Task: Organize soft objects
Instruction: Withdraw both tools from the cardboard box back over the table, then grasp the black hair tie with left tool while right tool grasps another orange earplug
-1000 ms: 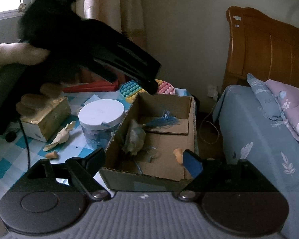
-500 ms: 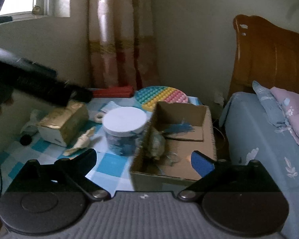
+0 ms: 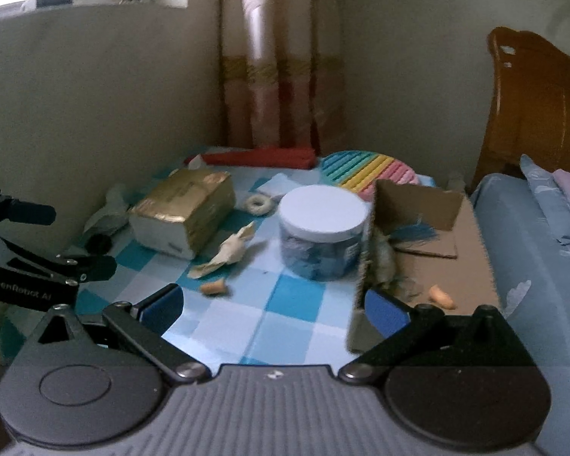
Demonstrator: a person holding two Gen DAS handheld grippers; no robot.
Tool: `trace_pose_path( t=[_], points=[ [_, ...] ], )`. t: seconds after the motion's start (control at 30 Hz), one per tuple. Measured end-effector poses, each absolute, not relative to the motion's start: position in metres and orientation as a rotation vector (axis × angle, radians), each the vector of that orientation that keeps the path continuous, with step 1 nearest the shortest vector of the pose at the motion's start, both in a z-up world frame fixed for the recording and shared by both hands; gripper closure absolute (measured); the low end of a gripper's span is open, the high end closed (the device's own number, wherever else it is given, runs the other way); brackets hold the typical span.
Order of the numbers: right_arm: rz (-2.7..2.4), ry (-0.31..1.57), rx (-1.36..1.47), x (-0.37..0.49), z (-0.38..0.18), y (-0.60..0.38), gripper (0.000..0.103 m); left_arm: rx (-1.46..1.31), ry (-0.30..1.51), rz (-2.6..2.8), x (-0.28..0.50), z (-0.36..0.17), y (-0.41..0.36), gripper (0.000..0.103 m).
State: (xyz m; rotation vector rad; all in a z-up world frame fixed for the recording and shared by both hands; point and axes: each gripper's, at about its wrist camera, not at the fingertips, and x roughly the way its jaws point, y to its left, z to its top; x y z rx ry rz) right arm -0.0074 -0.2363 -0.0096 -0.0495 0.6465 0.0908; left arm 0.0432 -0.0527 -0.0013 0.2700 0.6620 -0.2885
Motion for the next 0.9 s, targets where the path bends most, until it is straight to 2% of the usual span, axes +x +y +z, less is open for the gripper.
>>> trace_pose_path(
  t=[0.6, 0.87, 0.9],
  points=[
    [0.131, 0.772, -0.152, 0.032, -0.071, -0.177, 0.001, 0.179, 0.798, -0.246, 0.057, -0.077, 0.015, 0.003],
    [0.155, 0.781, -0.158, 0.060, -0.084, -0.169, 0.008, 0.163, 0.832, -0.220, 0.078, -0.097, 0.025, 0.003],
    [0.157, 0.783, -0.161, 0.064, -0.086, -0.167, 0.012, 0.156, 0.833, -0.219, 0.079, -0.099, 0.026, 0.003]
  ],
)
